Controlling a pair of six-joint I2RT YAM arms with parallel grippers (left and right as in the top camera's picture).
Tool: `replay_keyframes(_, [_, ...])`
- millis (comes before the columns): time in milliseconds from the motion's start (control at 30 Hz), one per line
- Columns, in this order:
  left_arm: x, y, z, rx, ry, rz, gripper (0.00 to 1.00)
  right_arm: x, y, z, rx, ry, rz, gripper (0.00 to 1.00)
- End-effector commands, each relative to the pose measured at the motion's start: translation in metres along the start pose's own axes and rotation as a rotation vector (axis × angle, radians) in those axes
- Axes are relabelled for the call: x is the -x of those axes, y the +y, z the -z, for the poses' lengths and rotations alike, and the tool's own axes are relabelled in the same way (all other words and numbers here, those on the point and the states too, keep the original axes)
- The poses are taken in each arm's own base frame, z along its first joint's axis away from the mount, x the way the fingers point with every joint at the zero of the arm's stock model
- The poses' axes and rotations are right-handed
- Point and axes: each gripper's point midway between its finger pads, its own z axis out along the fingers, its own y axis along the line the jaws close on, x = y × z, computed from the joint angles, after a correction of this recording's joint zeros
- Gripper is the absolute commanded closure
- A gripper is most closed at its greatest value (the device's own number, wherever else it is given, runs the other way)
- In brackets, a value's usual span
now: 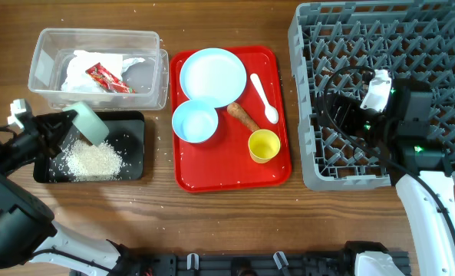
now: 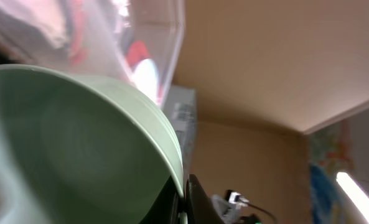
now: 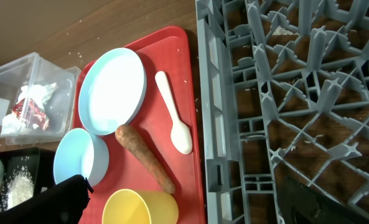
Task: Sort waste into correct bins and load items into the dishwasher rack
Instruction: 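Tip the brown-food bowl over the black tray with the left gripper, then set the bowl on the red tray and grasp the yellow cup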
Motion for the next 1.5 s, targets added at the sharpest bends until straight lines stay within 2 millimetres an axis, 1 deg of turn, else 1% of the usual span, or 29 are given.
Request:
replay_keyframes(0, [0.004,-0.018,0.004,-0.107,-0.024,-0.009,0.96,0.003,0.002,0.001,0.0,-0.001,-0.001,0.0])
replay_keyframes(133, [0.005,-0.016,0.005,-0.093,-0.028,-0.017,0.96,0.003,0.002,0.001,0.0,0.0,-0.001,0.0])
replay_keyframes(233, [-0.007,-0.029,-0.006,-0.081,0.012,-0.051,0.96,0.004,0.003,0.001,0.002,-0.007,0.001,0.0])
replay_keyframes(333, [-0.045,-0.056,-0.038,0.034,0.134,-0.241,0.96,0.004,0.003,0.001,0.006,-0.004,0.001,0.0])
replay_keyframes(367, [-0.066,-0.068,-0.052,0.077,0.189,-0.339,0.96,0.004,0.003,0.001,0.006,-0.005,-0.004,0.0])
replay_keyframes(433, [-0.097,-0.079,-0.069,0.139,0.266,-0.441,0.96,0.005,0.003,0.001,0.007,-0.008,-0.006,0.0])
replay_keyframes(467, [-0.116,-0.081,-0.08,0.195,0.312,-0.496,0.96,0.006,0.004,0.001,0.008,-0.012,-0.004,0.0])
replay_keyframes(500, [-0.131,-0.081,-0.088,0.254,0.345,-0.534,0.96,0.007,0.004,0.001,0.009,-0.015,-0.002,0.0])
replay_keyframes(567, [-0.153,-0.071,-0.102,0.404,0.387,-0.602,0.96,0.006,0.004,0.001,0.009,-0.015,-0.002,0.0])
replay_keyframes(600, [-0.167,-0.058,-0.112,0.538,0.411,-0.654,0.96,0.006,0.004,0.001,0.009,-0.014,-0.003,0.0])
replay_keyframes(633, [-0.174,-0.044,-0.118,0.662,0.422,-0.699,0.96,0.006,0.004,0.001,0.009,-0.014,-0.002,0.0])
replay_keyframes(700, [-0.192,-0.021,-0.131,0.843,0.448,-0.768,0.96,0.006,0.004,0.001,0.009,-0.014,-0.002,0.0])
replay_keyframes(733, [-0.2,-0.015,-0.137,0.88,0.467,-0.791,0.96,0.006,0.004,0.001,0.009,-0.014,-0.002,0.0])
replay_keyframes(833, [-0.239,0.005,-0.159,0.935,0.581,-0.879,0.96,0.006,0.004,0.001,0.008,-0.013,-0.002,0.0])
replay_keyframes(867, [-0.252,0.013,-0.164,0.955,0.626,-0.914,0.96,0.006,0.004,0.001,0.008,-0.013,0.001,0.0])
replay_keyframes(967, [-0.276,0.035,-0.172,1.016,0.714,-0.988,0.96,0.006,0.004,0.001,0.008,-0.013,0.001,0.0])
replay_keyframes(1067, [-0.299,0.063,-0.18,1.074,0.815,-1.029,0.96,0.006,0.004,0.001,0.008,-0.013,0.001,0.0])
replay_keyframes(1100, [-0.304,0.071,-0.181,1.088,0.839,-1.033,0.95,0.006,0.004,0.001,0.008,-0.013,0.001,0.0])
replay_keyframes(1133, [-0.307,0.079,-0.181,1.108,0.862,-1.035,0.91,0.006,0.004,0.001,0.008,-0.013,0.001,0.0])
replay_keyframes(1200, [-0.308,0.086,-0.183,1.123,0.879,-1.03,0.74,0.006,0.004,0.001,0.008,-0.014,0.002,0.0])
replay_keyframes(1233, [-0.307,0.085,-0.185,1.115,0.87,-1.033,0.64,0.006,0.004,0.001,0.008,-0.014,0.001,0.0])
replay_keyframes(1300, [-0.305,0.081,-0.191,1.1,0.835,-1.023,0.52,0.006,0.004,0.001,0.008,-0.014,0.001,0.0])
replay_keyframes(1367, [-0.302,0.073,-0.198,1.087,0.792,-1.0,0.46,0.006,0.004,0.001,0.008,-0.014,0.002,0.0])
replay_keyframes(1433, [-0.3,0.063,-0.205,1.064,0.773,-1.011,0.43,0.006,0.004,0.001,0.008,-0.014,0.002,0.0])
replay_keyframes(1467, [-0.3,0.053,-0.213,1.038,0.756,-1.023,0.36,0.007,0.004,0.001,0.008,-0.015,0.002,0.0])
